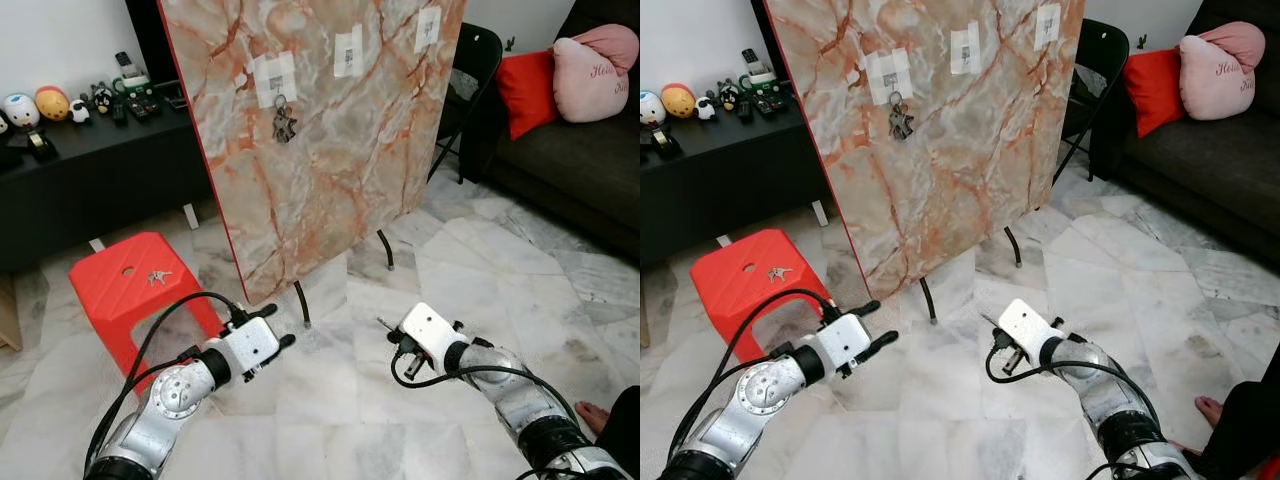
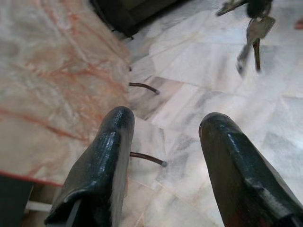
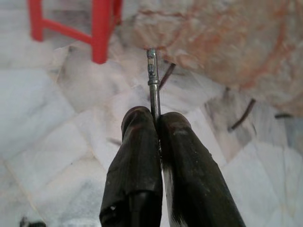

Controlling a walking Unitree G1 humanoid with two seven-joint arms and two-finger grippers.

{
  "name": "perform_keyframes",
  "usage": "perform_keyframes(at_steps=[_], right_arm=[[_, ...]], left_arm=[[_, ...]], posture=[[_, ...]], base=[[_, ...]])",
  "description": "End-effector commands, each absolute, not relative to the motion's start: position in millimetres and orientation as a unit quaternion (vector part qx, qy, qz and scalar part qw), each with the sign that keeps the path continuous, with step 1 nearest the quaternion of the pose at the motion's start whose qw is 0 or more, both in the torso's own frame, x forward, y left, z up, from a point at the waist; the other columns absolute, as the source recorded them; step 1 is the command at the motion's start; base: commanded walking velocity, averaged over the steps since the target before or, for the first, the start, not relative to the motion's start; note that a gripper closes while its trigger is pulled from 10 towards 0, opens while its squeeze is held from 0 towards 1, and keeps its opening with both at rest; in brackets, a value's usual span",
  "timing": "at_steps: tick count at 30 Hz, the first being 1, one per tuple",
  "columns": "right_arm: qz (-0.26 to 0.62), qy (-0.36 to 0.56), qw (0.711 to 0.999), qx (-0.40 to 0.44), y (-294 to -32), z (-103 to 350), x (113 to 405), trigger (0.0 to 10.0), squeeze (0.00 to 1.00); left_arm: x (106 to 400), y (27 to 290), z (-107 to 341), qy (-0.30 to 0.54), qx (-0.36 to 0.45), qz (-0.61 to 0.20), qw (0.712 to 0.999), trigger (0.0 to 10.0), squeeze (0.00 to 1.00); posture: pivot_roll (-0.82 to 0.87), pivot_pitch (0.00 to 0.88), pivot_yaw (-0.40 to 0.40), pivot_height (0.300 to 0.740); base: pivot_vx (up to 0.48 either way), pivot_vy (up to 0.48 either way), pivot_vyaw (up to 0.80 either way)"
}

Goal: Hang keys on a hook

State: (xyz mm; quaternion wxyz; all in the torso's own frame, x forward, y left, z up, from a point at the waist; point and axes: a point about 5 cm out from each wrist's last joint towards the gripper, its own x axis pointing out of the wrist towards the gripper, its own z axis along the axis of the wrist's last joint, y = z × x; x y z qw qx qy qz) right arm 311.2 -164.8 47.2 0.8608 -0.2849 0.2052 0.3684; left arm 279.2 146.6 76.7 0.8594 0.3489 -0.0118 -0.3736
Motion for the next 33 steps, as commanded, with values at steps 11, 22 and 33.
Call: perform_keyframes(at_steps=[11, 22, 33], right_arm=[[0.436, 0.174, 0.82, -0.327, -150.8, 66.4, 312.9, 10.0, 0.0], [0.458, 0.144, 0.809, -0.339, -141.0, 84.0, 316.0, 10.0, 0.0], [0.477, 0.133, 0.798, -0.344, -136.0, 89.6, 313.1, 10.0, 0.0]], left_arm=[[282.2, 111.6, 78.3, -0.066, 0.39, -0.416, 0.819, 10.0, 0.0], [283.7, 78.7, 81.4, -0.135, 0.426, -0.432, 0.783, 10.0, 0.0], [286.1, 66.2, 82.5, -0.159, 0.444, -0.431, 0.77, 10.0, 0.0]], posture=[[0.02, 0.0, 0.003, 0.74], [0.02, 0.0, 0.005, 0.74], [0.01, 0.0, 0.008, 0.74]], base=[[0.0, 0.0, 0.0], [0.0, 0.0, 0.0], [0.0, 0.0, 0.0]])
